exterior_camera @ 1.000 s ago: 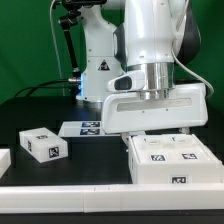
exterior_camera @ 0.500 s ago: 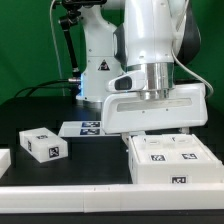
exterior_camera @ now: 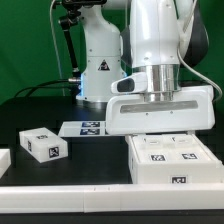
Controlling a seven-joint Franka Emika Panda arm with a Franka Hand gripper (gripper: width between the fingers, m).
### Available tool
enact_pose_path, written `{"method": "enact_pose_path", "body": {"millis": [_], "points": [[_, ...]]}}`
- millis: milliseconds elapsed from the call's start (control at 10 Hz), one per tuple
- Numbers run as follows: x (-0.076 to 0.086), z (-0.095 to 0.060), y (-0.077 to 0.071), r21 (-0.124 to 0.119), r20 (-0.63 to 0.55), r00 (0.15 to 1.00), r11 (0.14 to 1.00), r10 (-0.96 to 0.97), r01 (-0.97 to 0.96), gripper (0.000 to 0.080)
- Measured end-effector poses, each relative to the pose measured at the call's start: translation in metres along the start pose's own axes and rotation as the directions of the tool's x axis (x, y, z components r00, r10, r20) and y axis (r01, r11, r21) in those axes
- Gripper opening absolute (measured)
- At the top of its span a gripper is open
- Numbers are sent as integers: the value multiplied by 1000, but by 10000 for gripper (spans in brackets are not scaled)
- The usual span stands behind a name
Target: Assemble cabinet
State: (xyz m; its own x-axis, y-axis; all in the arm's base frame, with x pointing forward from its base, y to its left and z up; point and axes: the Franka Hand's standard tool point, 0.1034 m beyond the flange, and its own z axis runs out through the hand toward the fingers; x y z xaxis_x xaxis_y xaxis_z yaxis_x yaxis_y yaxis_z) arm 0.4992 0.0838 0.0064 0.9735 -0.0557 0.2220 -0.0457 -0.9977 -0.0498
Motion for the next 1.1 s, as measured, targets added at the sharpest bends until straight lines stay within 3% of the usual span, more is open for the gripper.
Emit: {"method": "enact_pose_path", "body": {"millis": [700, 800, 900, 1000, 1100], "points": [[-1, 2, 1, -4, -13, 998, 998, -57, 57, 796], [0, 2, 3, -5, -12, 997, 997, -78, 78, 686], [0, 2, 5, -8, -12, 995, 995, -102, 102, 510], [0, 2, 9, -10, -11, 993, 993, -116, 116, 510], [0, 2, 11, -11, -11, 992, 992, -122, 122, 361]]}}
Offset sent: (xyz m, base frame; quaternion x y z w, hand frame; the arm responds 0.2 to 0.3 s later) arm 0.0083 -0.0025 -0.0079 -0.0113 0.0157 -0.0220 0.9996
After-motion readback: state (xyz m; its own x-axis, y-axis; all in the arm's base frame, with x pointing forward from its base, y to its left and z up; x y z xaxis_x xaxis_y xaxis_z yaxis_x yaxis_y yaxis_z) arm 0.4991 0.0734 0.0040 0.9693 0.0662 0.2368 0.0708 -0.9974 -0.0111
